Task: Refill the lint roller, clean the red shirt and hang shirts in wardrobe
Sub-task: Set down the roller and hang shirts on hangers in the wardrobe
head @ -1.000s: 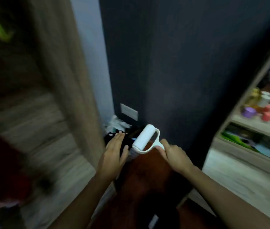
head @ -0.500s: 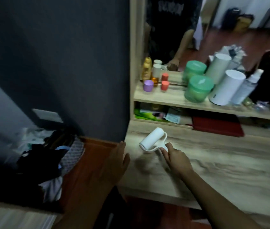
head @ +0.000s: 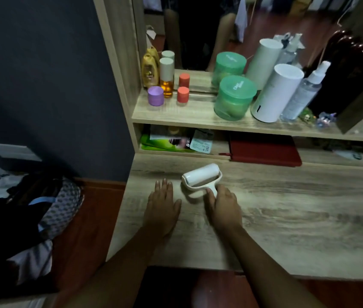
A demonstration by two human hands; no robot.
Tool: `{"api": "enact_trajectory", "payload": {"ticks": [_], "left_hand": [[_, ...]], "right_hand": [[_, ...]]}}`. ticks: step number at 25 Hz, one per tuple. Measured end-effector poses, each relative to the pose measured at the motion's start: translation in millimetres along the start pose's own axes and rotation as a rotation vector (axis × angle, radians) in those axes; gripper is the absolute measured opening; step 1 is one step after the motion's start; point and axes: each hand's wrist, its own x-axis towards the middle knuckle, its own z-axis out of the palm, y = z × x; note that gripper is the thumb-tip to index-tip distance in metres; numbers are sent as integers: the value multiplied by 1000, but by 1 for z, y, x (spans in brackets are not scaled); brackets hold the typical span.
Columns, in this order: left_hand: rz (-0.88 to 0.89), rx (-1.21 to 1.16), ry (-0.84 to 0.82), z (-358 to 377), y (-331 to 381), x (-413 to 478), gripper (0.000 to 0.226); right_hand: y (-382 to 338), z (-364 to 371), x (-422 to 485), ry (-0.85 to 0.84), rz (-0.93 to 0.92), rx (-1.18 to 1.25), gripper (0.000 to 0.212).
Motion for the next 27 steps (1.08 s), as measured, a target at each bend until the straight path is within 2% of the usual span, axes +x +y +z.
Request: {"api": "enact_trajectory", "payload": {"ticks": [3, 6, 10, 13, 16, 20, 23, 27], "left_hand": [[26, -28, -107, -19, -4, 0, 69], [71, 33, -113, -61, -13, 0, 75], [110, -4, 21, -177, -26, -20, 71], [130, -12, 227, -292, -44, -63, 71], [127, 80, 452, -402, -74, -132, 72], [15, 251, 708, -518, -119, -254, 70], [-106, 427, 866, -574, -157, -353, 70], [-258, 606, 948, -623, -199, -464, 71]], "right_hand": [[-5, -11, -3, -2, 47, -83, 44], [-27, -41, 2, 118, 32, -66, 48], [-125, -113, 22, 287, -346, 28, 47], [-242, -179, 21, 388, -627, 131, 35], [-361, -235, -14, 450, -910, 309, 19], [-502, -285, -91, 485, -1302, 431, 20], [-594, -310, -168, 488, -1545, 452, 22], [-683, -323, -254, 574, -1740, 394, 28]]}}
